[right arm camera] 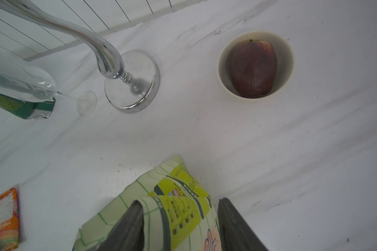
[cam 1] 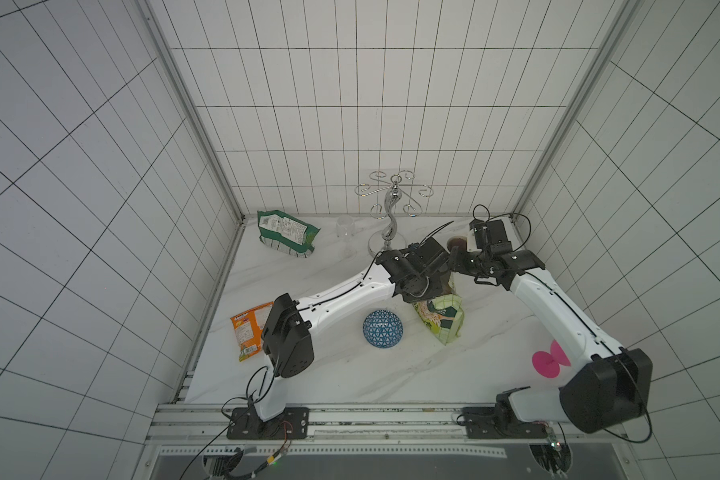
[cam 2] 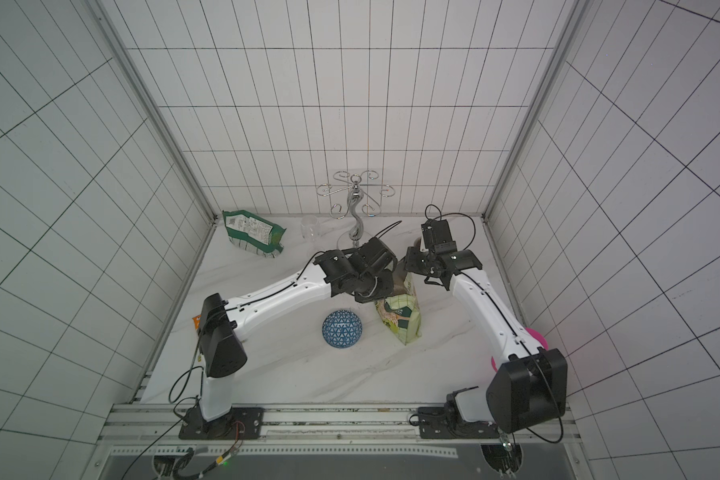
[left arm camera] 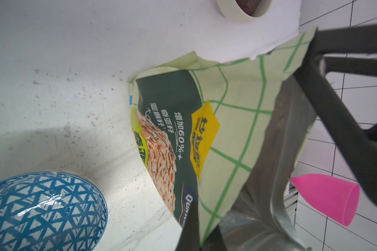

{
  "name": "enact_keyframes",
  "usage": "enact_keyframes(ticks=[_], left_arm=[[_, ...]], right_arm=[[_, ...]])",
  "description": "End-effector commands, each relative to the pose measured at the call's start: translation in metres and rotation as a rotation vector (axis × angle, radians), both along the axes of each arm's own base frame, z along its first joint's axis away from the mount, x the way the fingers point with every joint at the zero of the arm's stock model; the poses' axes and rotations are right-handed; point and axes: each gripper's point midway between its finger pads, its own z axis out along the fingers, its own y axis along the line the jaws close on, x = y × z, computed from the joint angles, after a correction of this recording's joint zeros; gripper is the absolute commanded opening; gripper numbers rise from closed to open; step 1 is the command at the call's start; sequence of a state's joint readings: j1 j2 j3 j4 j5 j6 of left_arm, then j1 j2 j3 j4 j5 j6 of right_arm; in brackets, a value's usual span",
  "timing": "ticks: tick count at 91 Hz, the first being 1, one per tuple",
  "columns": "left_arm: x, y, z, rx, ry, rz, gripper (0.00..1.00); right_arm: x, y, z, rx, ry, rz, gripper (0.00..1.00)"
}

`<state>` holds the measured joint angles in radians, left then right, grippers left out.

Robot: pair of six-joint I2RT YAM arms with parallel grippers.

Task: Pour the oats into the breakfast bowl
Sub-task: Open the oats bag at the center of the board.

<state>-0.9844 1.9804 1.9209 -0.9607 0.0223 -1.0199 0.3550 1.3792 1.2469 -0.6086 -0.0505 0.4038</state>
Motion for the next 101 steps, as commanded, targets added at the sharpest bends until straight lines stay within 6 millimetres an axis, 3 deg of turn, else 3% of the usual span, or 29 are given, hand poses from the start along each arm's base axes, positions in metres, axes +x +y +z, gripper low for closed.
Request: enact_keyframes(ticks=[1,13,26,38,51,68,87,101], left_arm=[[0.013,0.002,0.046,-0.110,-0.044,0.069,0.00],[0.026,0.009,0.046,-0.105,-0.045,0.123,0.00],[0.034,0.015,0.046,-0.107,-0.040,0.145,0.00],[0.037,0.021,0.046,-0.098,-0.043,0.169,0.00],[0.039,0.024,0.046,-0.098,-0.039,0.191,0.00],[0.041,0.031,0.044,-0.084,-0.039,0.226,0.00],[0.043,0.034,0.044,-0.080,-0.036,0.243,0.00],[0.044,0.034,0.043,-0.082,-0.033,0.249,0.00]], right_arm=[[0.020,-0.003,0.038,0.029,-0.140,-0.050,0.57],[-0.001,-0.005,0.045,0.049,-0.187,-0.010,0.69],[-0.042,-0.012,0.061,0.105,-0.296,0.029,0.80],[-0.082,-0.012,0.045,0.188,-0.343,0.045,1.00],[-0.118,-0.001,0.025,0.245,-0.400,0.091,0.99],[-0.145,0.003,-0.002,0.203,-0.430,0.115,0.99],[-0.151,0.014,-0.051,0.168,-0.414,0.149,0.99],[-0.152,0.029,-0.074,0.190,-0.463,0.187,0.99]])
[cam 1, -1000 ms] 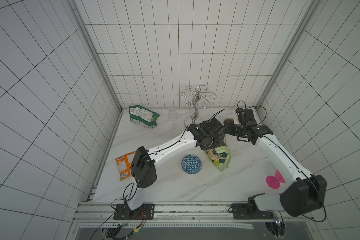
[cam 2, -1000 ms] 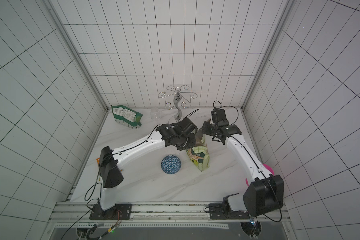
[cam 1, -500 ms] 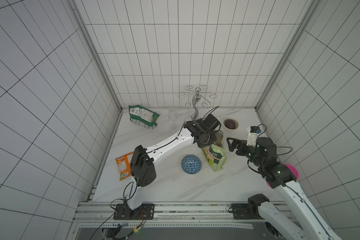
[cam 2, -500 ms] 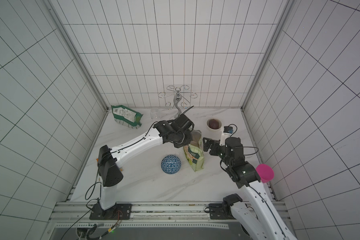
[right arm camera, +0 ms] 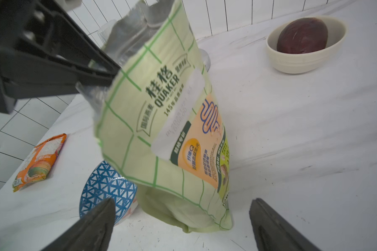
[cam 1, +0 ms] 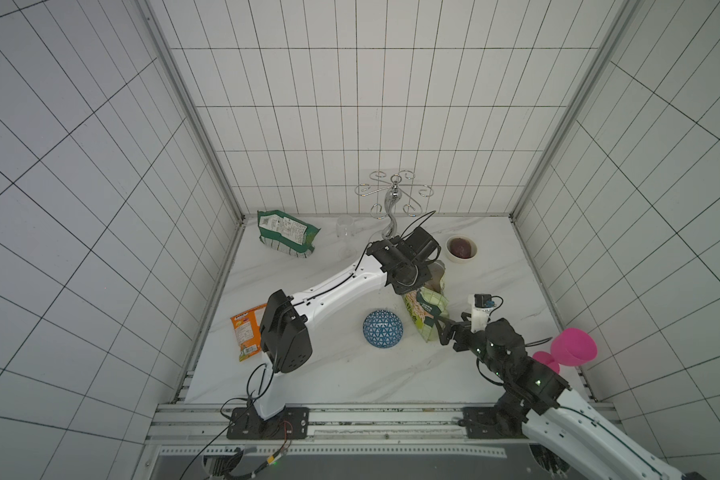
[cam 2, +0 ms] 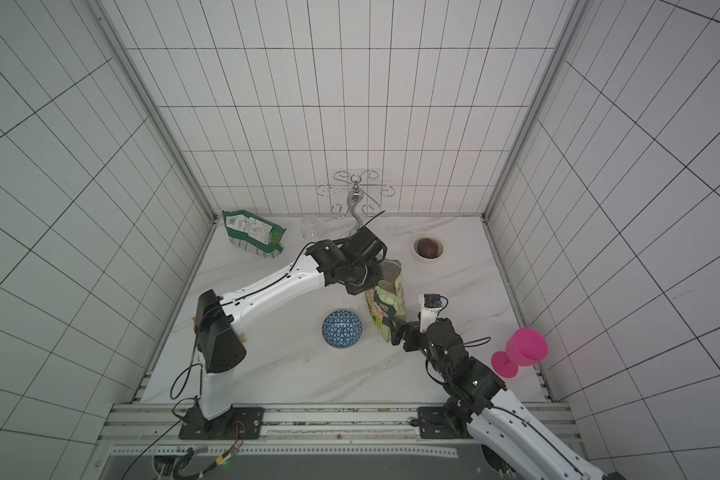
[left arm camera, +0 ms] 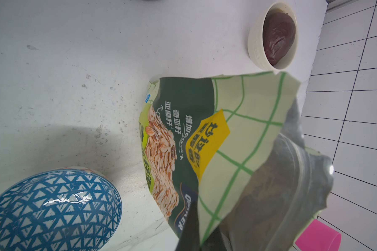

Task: Pour the oats into the breakfast bowl
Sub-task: Open the oats bag at the center of the board.

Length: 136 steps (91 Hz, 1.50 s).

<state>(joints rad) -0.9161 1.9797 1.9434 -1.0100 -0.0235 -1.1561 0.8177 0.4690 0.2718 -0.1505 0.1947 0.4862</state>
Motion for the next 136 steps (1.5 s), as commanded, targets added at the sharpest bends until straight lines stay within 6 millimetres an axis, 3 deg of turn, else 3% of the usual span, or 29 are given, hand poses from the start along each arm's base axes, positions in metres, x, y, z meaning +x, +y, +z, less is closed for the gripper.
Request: enact_keyframes(ticks=[1,25,72,136], left_arm=[[0.013,0.004,0.041,-0.073,-0.086,0.045,0.00],[0.012,0.004,0.038,-0.075,-0.071,0.063,0.00],[0.011,0.009,0.044,-0.081,-0.074,0.092,0.00],[0.005,0.017,0.044,-0.096,-0.060,0.149,0.00]], right_arm=[[0.007,0.007,0.001,0.044,-0.082,-0.018,0.99],[0.014,0.013,-0.037,-0.062,-0.106,-0.032,0.99],[0.027,0.029,-0.067,-0.193,-0.138,-0.017,0.99],[0.045,0.030,-0.096,-0.227,-0.157,-0.102,0.99]])
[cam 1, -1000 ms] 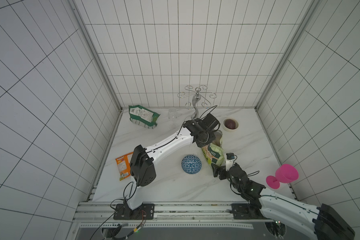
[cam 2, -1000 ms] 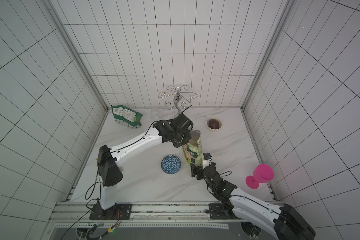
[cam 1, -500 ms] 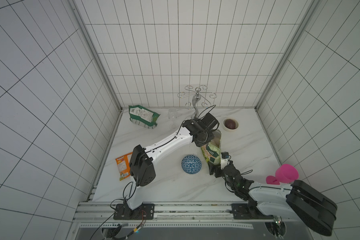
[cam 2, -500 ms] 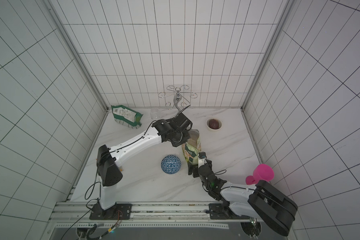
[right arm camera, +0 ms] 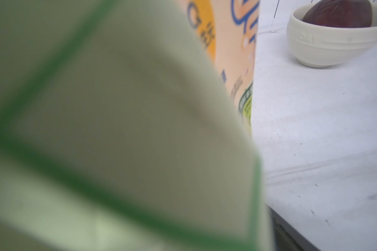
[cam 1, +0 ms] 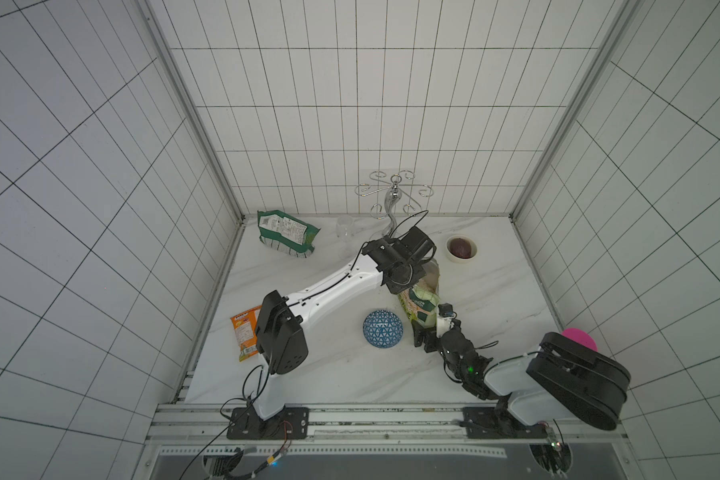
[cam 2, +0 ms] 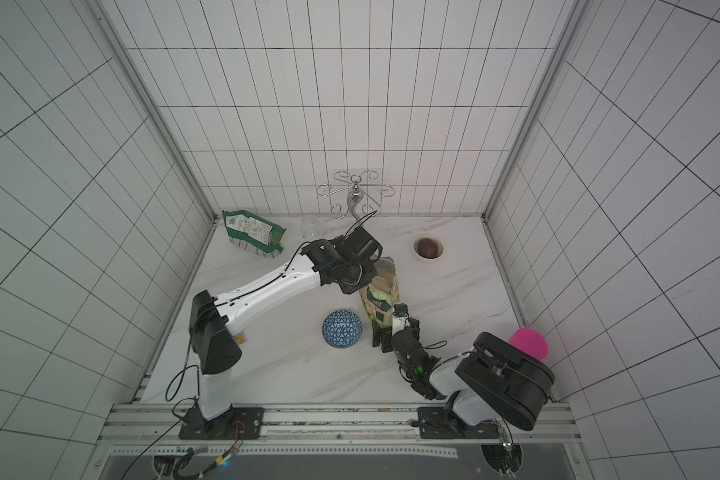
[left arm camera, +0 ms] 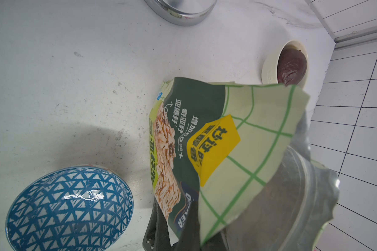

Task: Pour the oats into the breakfast bowl
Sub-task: Open the oats bag at the center of the board, then pick up the oats bag from the center of the board.

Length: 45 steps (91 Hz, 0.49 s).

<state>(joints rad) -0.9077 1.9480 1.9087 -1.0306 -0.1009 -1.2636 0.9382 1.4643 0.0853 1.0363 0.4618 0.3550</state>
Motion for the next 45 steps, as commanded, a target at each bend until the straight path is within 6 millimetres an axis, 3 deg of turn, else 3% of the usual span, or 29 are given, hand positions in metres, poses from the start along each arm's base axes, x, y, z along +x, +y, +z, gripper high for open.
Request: enact_keyframes(ticks=[1,25,45], left_arm=[[-0.0014,-0.0036,0.0440,-0.109,-0.071,0.009,0.00],[-0.0027,0.0009,0.0411,-0.093,-0.069,0.019,0.00],[0.0001,0.0039,0.0448,-0.094,-0.082,0.020,0.00]], right_arm=[[0.0039,-0.0056,-0.0074,-0.049,-0.014,-0.033,0.99],[0.0088,-0.0030,-0.0084,-0.043,-0.050,-0.039,0.92],[0.0097,0.0000,0.0004,-0.039,-0.082,-0.025,0.68]])
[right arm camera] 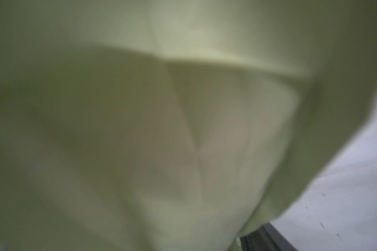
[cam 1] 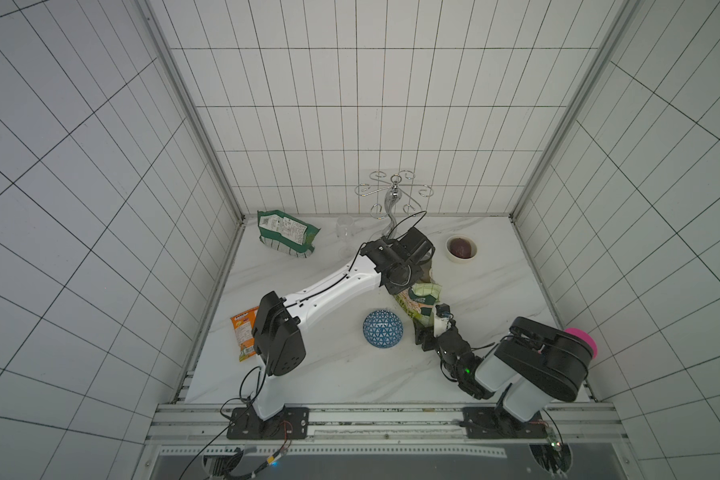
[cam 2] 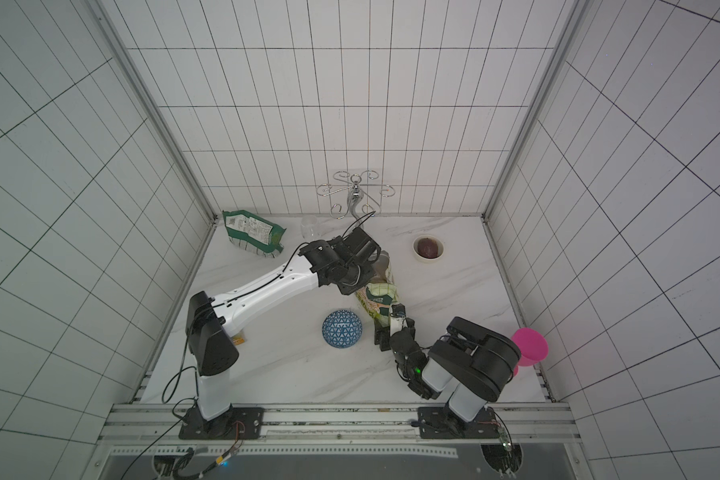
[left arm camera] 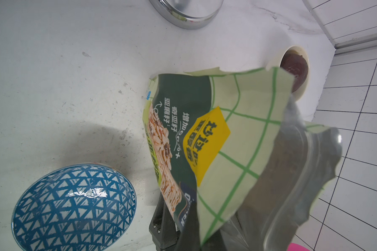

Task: Pour the oats into the breakfast bowl
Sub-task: Pick up the oats bag from the center of the board.

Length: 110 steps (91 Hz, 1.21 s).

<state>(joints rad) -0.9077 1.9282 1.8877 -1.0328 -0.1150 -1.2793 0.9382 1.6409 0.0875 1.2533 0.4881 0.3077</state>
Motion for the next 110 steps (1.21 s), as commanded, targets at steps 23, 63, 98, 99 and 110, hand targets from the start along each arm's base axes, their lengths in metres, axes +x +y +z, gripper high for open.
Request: enact_keyframes(ticks=[23,63,98,99,110], left_arm=[[0.007,0.003,0.051,-0.089,-0.118,-0.021,0.02],[0.025,0.030,0.079,-0.044,-0.290,-0.073,0.63],[0.043,0.070,0.076,0.051,-0.323,-0.106,0.65],[0.043,0.072,0.076,0.053,-0.322,-0.106,0.65],[0.044,0.080,0.074,0.051,-0.332,-0.110,0.65]], right_arm=[[0.000,0.001,0.008,-0.084,-0.014,0.020,0.11],[-0.013,-0.020,0.051,-0.153,0.011,0.014,0.00],[-0.026,-0.020,0.102,-0.228,-0.052,0.133,0.00],[-0.026,-0.019,0.103,-0.232,-0.053,0.138,0.00],[-0.025,-0.018,0.108,-0.287,-0.048,0.158,0.00]])
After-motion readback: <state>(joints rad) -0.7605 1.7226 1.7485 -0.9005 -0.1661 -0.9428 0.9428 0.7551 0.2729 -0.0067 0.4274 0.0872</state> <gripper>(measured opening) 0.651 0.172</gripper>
